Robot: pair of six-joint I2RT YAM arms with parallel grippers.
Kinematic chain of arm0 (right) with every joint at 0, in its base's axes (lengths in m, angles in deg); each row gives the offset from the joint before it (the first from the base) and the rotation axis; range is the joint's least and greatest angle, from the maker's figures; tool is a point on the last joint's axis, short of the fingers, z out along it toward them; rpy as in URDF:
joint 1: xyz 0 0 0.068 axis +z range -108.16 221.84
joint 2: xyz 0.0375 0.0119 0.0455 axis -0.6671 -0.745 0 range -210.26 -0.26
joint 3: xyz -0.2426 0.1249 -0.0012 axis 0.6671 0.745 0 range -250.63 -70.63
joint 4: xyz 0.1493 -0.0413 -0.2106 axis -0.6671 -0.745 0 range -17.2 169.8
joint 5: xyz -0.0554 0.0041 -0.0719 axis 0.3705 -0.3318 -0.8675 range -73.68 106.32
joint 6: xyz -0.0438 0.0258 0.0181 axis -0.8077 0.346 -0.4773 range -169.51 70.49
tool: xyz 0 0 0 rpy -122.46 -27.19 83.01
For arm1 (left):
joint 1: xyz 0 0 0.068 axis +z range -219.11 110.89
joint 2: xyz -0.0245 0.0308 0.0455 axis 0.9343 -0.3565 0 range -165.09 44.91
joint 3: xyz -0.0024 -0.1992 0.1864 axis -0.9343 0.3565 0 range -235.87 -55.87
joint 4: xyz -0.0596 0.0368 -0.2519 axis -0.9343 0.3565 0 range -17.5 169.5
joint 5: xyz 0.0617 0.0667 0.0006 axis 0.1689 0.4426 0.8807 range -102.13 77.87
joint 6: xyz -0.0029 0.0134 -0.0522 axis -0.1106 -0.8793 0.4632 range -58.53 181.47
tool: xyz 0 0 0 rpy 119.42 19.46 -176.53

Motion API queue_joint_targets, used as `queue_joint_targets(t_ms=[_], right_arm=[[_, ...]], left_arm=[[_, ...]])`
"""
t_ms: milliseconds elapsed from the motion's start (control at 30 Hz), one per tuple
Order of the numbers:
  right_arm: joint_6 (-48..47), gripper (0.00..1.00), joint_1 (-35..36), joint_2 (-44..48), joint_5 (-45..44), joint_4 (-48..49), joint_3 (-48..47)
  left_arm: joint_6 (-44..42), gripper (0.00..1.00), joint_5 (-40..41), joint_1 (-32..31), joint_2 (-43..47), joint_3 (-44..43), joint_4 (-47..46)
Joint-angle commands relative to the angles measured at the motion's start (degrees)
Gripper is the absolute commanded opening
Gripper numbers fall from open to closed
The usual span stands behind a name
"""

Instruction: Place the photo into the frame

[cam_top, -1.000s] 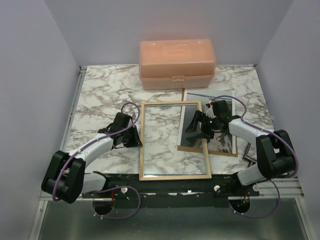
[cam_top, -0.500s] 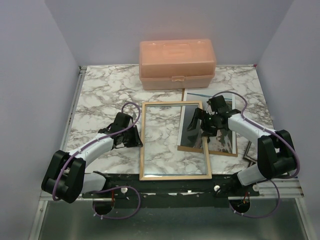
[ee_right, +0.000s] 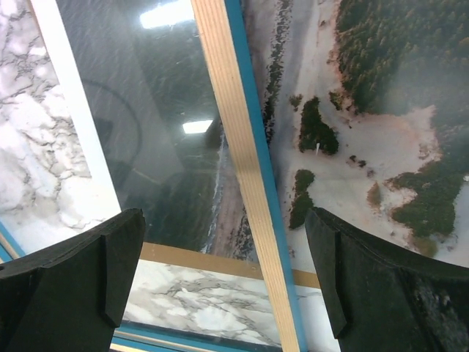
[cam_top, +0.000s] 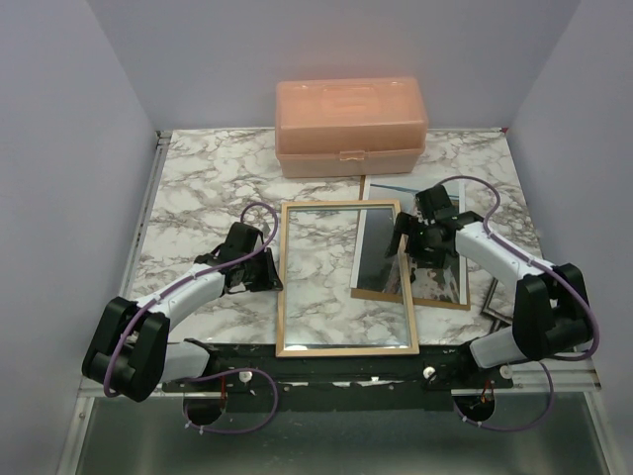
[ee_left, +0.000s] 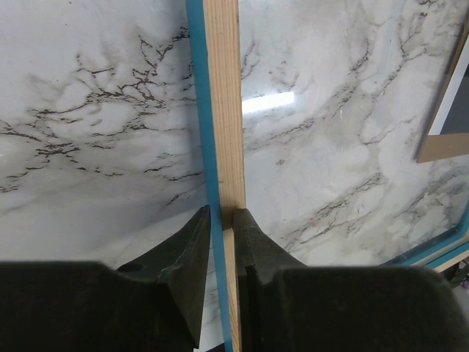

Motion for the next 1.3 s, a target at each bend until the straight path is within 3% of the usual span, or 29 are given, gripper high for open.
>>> queue_joint_targets(t_ms=[0, 167, 333, 667, 1267], right_arm=[[-0.3, 1.00, -0.2, 0.2, -2.5, -1.0, 0.8], [-0.3, 1.00, -0.2, -0.5, 4.8, 2.7, 4.1], [1.1, 1.00, -0.2, 0.2, 12.1, 6.8, 7.5], [5.9, 0.99, 3.5, -0.3, 19.1, 13.0, 8.0], [12.3, 0.99, 14.5, -11.1, 18.8, 20.8, -0.4]], left_arm=[[-1.5, 0.26, 2.4, -0.3, -0.6, 1.0, 2.9], [-1.3, 0.54, 1.3, -0.3, 0.5, 1.2, 2.1], [-0.4, 0.67, -1.4, -0.3, 0.3, 1.4, 0.3], [1.1, 0.68, -3.5, -0.2, -1.5, -3.3, 0.6], [-0.5, 0.69, 12.5, 1.2, -3.4, -13.0, 14.6]])
